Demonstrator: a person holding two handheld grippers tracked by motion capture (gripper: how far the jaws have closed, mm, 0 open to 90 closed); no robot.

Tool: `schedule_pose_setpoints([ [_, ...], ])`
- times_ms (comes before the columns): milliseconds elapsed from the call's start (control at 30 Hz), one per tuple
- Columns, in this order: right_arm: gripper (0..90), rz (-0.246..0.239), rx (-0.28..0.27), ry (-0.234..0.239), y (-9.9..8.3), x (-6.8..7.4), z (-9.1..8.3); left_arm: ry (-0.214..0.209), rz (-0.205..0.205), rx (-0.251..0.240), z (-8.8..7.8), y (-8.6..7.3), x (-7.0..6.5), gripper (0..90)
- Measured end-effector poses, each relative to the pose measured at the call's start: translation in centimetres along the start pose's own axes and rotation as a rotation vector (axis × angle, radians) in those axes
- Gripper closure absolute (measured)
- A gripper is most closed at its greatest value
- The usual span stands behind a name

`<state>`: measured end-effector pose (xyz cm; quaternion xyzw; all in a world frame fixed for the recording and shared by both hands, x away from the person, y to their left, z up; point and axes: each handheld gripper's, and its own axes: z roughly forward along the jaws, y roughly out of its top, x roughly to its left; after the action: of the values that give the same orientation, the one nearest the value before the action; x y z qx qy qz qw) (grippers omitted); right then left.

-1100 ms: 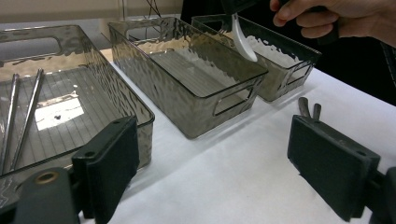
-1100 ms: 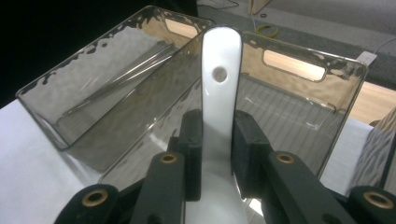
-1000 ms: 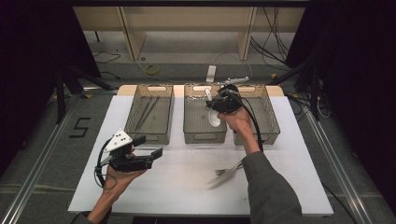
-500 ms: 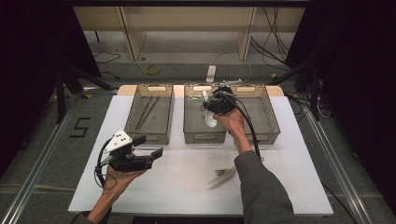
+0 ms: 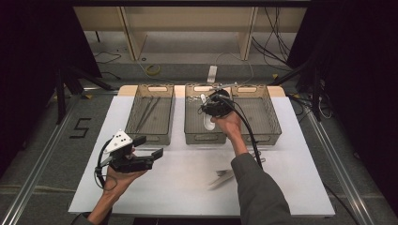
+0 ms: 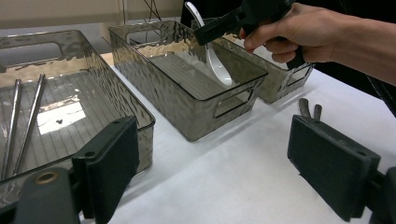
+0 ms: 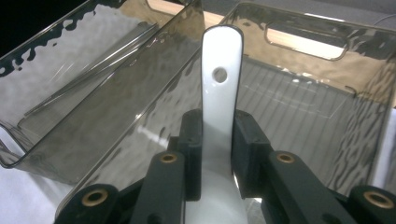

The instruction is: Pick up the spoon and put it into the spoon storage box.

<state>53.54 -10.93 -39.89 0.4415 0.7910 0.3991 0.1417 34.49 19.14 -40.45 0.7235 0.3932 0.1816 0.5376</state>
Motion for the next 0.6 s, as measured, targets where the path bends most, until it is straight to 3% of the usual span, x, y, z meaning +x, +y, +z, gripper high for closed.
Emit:
schedule_pose_setpoints([
  [600,75.8,-0.001,0.038,-0.014,-0.6,0.3,1.3,0.002,-0.011,-0.005,-0.1,0.0,0.2,16.2],
])
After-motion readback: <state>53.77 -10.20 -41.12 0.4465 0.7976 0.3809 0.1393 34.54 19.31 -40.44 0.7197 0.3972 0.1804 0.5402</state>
